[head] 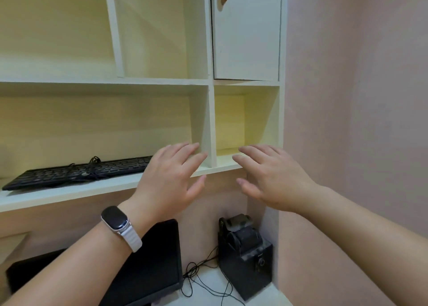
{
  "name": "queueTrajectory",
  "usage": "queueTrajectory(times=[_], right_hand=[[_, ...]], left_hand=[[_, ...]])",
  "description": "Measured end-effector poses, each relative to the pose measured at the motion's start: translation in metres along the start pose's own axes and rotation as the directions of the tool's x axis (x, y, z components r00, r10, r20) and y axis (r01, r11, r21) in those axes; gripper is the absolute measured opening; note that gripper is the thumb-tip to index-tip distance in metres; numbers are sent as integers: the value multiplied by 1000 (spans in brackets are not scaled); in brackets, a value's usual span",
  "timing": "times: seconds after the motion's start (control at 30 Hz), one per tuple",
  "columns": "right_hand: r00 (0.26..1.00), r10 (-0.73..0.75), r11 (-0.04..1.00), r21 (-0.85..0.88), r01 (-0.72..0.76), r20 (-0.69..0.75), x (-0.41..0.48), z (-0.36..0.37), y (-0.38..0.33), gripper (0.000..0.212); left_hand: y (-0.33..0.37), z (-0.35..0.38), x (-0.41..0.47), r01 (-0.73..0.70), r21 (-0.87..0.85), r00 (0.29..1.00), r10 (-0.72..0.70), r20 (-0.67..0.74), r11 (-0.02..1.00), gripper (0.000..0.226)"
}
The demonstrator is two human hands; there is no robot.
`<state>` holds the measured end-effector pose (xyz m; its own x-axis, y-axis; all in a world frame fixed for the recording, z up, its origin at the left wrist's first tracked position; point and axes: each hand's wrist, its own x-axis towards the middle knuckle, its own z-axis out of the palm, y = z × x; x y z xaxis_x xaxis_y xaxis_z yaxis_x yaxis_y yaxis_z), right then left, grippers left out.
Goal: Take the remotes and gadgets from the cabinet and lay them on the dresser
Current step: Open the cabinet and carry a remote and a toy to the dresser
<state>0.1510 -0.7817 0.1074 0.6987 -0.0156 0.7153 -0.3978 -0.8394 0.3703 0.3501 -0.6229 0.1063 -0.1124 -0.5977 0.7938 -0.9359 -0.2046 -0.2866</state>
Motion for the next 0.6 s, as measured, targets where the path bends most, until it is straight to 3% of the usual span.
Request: queueTrajectory(times=[0.37,0.6], right_hand=[[961,-164,986,-2,168,-223,100,57,115,51],[916,-260,964,-130,231,-306,171,57,147,51]], left_hand=[[-23,48,100,53,196,998,-45,-43,979,48],[-47,62,167,11,289,994,20,-106,957,47]])
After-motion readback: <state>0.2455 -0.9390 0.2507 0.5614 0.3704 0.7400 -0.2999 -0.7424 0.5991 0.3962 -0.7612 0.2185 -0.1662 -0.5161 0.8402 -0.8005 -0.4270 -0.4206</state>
